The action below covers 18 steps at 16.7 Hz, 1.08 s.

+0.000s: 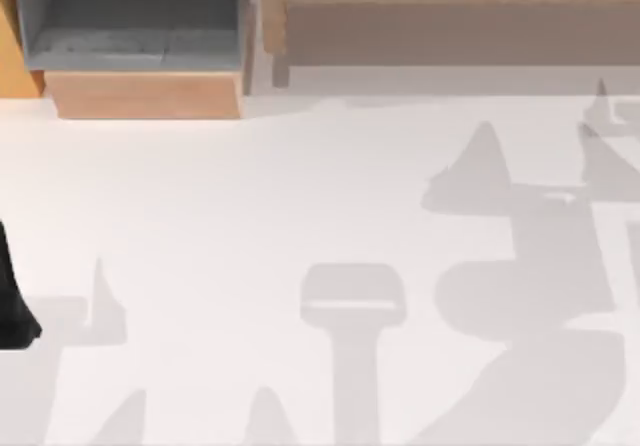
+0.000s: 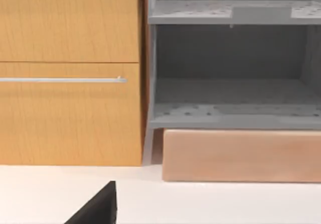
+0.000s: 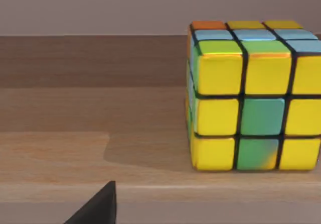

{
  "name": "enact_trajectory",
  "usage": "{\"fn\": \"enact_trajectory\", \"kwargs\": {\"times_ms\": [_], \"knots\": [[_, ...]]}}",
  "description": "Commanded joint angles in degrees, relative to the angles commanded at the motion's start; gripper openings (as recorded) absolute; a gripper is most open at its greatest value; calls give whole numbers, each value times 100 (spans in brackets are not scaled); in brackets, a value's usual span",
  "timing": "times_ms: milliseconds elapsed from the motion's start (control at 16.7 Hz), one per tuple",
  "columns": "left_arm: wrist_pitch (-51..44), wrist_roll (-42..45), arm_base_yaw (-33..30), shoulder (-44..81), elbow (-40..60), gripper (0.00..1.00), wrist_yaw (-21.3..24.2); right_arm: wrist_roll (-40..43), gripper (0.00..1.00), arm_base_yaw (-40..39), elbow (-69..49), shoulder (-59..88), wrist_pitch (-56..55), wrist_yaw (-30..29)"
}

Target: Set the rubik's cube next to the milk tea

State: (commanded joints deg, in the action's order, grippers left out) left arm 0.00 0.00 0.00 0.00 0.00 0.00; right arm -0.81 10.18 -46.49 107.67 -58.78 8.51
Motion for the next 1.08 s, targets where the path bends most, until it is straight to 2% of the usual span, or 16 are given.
{"fn": "enact_trajectory", "kwargs": {"times_ms": [420, 720, 1080], "knots": [[0, 0, 0, 0, 0, 100, 0, -5, 100, 87, -381, 594, -469, 69], [0, 0, 0, 0, 0, 100, 0, -5, 100, 123, -590, 605, -288, 110], [0, 0, 0, 0, 0, 100, 0, 0, 100, 53, -1606, 1163, 148, 36]]}}
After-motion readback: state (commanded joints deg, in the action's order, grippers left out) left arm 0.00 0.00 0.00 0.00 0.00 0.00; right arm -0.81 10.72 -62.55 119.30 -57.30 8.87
